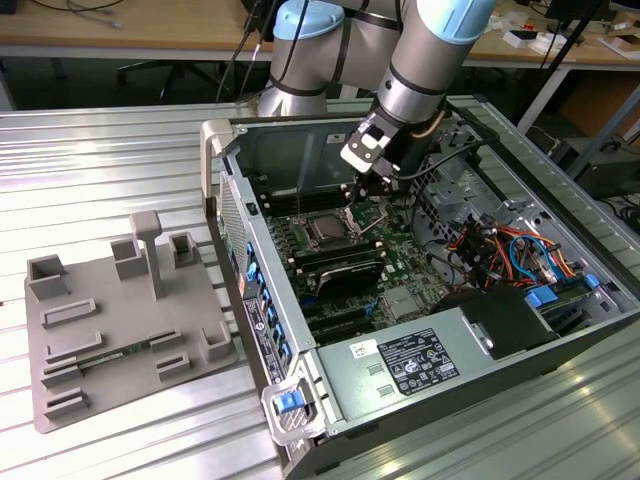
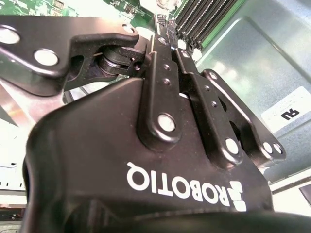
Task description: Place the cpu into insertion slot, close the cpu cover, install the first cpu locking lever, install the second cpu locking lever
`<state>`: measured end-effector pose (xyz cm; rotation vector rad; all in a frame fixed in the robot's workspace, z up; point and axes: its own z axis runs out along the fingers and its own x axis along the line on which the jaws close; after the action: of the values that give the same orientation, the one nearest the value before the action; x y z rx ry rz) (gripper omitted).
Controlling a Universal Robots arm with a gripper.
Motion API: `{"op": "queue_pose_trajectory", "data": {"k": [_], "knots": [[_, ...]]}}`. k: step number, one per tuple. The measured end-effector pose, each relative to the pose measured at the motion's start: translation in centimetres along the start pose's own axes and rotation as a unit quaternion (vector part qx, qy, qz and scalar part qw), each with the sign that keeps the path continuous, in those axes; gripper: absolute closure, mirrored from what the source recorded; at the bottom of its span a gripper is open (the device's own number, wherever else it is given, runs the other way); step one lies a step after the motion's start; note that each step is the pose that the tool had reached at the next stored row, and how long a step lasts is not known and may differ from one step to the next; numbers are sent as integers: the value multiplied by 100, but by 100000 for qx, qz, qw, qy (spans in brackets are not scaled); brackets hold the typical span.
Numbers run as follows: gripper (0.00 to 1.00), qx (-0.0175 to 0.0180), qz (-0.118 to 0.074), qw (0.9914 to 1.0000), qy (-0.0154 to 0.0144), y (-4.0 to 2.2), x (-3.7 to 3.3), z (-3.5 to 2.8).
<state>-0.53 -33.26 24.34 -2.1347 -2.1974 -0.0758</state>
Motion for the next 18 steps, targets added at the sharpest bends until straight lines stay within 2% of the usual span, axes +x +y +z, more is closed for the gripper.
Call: {"op": "queue_pose_trajectory", "data": {"k": [10,18], "knots": [[89,-1,-16,99996,892,10,7,-82],[89,-10,-26,99990,1383,12,12,-143]]}}
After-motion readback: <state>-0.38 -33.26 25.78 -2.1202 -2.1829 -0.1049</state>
